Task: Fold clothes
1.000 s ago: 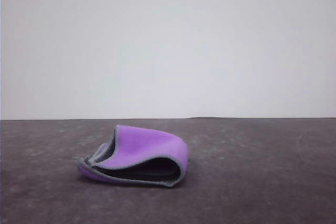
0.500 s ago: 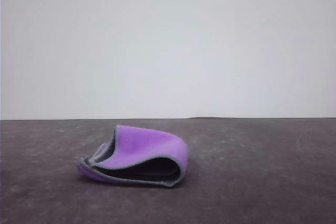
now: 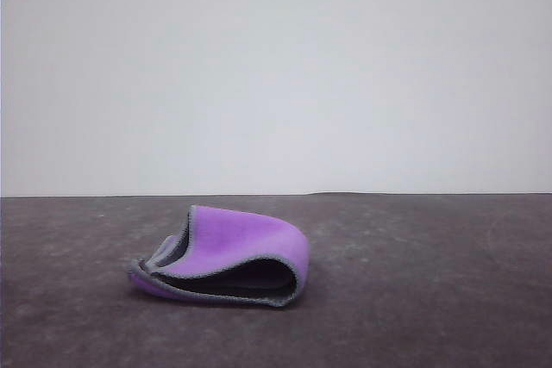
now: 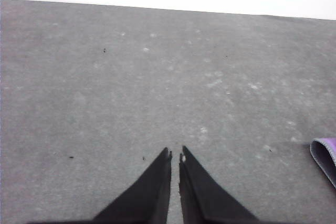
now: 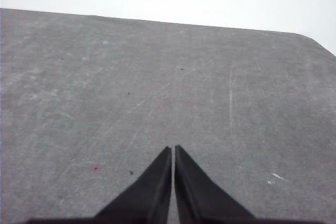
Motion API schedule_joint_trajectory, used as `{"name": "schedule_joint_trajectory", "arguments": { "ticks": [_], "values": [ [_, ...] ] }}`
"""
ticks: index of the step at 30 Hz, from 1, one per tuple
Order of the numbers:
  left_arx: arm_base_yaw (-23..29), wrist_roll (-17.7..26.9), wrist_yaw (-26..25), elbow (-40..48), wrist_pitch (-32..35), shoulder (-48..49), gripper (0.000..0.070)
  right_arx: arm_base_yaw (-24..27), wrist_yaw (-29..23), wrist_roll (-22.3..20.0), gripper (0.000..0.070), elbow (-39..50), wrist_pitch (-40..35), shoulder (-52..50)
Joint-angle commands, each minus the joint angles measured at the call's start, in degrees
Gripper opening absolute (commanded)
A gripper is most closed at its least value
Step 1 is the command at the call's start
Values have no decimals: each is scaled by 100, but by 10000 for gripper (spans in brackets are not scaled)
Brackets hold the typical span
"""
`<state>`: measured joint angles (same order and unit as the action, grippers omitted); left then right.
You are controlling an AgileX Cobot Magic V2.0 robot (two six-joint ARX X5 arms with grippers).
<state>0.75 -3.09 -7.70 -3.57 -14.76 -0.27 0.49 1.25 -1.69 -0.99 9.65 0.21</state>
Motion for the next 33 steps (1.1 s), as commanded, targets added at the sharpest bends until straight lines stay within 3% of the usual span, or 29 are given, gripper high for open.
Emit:
{"name": "schedule_joint_trajectory", "arguments": {
  "ticks": [1,33],
  "values": [
    [13,-42,0,74,-24,4,16,13,-21,-30,3,28,-66,0],
    [13,-42,0,74,-24,4,16,13,-21,-30,3,28,-66,0]
  ]
}}
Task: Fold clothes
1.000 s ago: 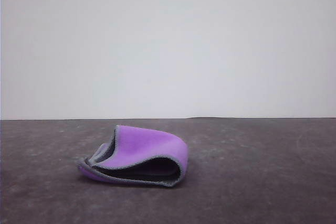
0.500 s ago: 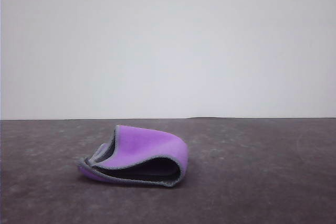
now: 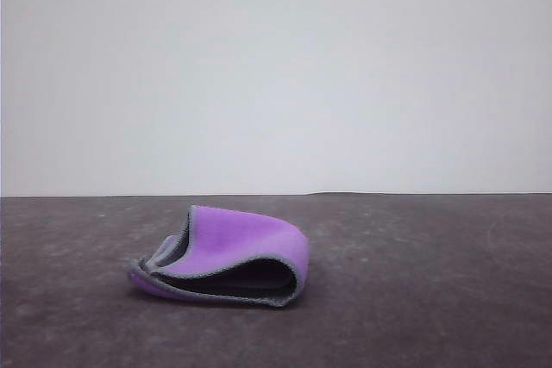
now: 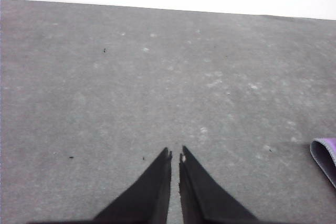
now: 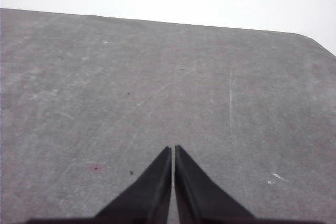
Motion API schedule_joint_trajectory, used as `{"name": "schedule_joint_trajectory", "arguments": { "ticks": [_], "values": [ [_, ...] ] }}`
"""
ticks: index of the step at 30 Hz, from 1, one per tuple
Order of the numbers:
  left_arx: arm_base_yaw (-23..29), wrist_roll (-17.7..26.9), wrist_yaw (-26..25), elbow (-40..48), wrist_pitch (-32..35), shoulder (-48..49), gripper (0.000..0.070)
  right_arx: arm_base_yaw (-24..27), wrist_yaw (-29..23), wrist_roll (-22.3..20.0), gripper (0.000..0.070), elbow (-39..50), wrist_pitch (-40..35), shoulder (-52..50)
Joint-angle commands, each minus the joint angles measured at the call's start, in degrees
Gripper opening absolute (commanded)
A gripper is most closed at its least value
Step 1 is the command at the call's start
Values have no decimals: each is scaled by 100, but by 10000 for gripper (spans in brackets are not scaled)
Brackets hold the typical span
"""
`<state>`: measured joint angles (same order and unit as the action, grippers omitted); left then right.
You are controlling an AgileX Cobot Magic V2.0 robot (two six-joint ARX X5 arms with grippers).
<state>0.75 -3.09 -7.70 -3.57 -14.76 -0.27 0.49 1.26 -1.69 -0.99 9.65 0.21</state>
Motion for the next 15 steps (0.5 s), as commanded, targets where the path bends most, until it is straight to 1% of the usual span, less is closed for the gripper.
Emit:
{"name": "schedule_joint_trajectory", "arguments": {
  "ticks": [1,15],
  "values": [
    [13,-42,0,74,-24,4,16,13,-22,-29,3,28,-66,0],
    [13,-42,0,74,-24,4,16,13,-22,-30,3,28,-66,0]
  ]
}}
